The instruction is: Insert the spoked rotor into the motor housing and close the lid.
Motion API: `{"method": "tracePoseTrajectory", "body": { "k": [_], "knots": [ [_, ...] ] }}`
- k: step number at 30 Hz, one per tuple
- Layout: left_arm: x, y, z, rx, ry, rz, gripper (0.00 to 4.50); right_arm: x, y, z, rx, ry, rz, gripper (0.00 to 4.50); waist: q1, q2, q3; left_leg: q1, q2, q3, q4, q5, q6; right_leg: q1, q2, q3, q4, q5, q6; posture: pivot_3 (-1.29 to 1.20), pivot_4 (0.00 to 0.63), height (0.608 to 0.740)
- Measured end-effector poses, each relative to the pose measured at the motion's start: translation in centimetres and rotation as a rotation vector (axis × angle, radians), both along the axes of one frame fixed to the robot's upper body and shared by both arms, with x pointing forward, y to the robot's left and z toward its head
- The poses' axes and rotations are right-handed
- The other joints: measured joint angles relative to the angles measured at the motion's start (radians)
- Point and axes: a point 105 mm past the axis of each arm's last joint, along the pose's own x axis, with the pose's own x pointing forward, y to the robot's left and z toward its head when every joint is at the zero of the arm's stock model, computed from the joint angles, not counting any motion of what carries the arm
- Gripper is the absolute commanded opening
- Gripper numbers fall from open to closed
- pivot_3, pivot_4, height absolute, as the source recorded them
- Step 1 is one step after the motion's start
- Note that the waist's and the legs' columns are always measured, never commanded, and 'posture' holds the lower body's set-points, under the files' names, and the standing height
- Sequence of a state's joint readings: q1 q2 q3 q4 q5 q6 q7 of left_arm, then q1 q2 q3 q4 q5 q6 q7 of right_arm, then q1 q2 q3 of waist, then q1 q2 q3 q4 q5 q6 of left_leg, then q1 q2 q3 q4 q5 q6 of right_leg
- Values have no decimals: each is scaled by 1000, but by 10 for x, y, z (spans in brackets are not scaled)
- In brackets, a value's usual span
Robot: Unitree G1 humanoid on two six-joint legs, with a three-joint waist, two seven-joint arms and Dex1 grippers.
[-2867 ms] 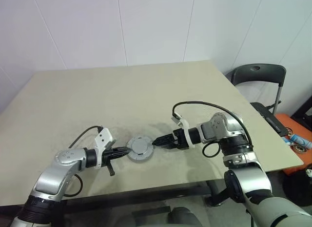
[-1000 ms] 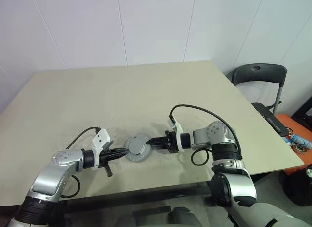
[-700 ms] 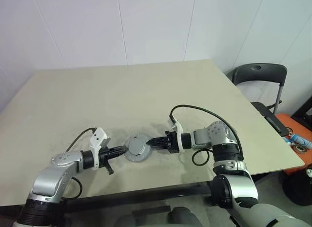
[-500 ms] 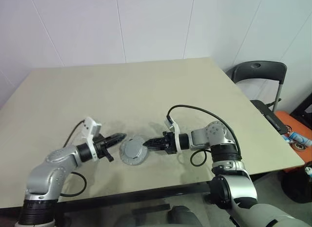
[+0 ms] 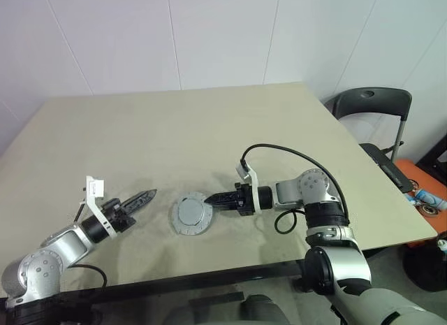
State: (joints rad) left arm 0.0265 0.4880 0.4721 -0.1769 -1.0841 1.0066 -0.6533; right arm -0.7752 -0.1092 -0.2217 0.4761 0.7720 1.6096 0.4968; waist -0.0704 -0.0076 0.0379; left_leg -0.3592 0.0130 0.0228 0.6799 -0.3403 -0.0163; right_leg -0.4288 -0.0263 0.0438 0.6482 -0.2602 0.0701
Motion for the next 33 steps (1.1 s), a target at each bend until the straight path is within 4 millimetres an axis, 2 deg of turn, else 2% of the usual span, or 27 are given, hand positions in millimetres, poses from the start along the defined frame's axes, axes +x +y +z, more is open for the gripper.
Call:
{"method": "tracePoseTrajectory", "body": {
  "k": [4,7,10,19,20,33],
  "knots": [
    [-10,-4,-3,-108,32,-9,0,8,-3,10,1,-23,-14,1252,0,0,0,0,0,0,0,0,0,0,0,0,0,0,0,0,0,740],
    [-14,-6,3,-191,23,-19,541,14,-6,23,13,-55,-21,1252,1,0,0,0,0,0,0,0,0,0,0,0,0,0,0,0,0,740],
    [-16,-7,8,-248,13,-23,1463,18,-5,30,21,-64,-23,1252,-1,0,0,0,0,0,0,0,0,0,0,0,0,0,0,0,0,740],
    [-27,-5,5,-315,38,-12,4324,29,-13,48,54,-81,-59,1252,0,0,0,0,0,0,0,0,0,0,0,0,-1,0,0,0,0,740],
    [-28,-5,5,-321,38,-13,4475,29,-13,48,55,-81,-59,1252,0,0,0,0,0,0,0,0,0,0,0,0,-1,0,0,0,0,740],
    [-28,-15,6,-377,34,-44,4500,27,-1,70,134,-117,-14,1252,-1,0,0,0,0,1,0,0,0,0,1,0,-1,0,0,0,0,740]
  ]
}}
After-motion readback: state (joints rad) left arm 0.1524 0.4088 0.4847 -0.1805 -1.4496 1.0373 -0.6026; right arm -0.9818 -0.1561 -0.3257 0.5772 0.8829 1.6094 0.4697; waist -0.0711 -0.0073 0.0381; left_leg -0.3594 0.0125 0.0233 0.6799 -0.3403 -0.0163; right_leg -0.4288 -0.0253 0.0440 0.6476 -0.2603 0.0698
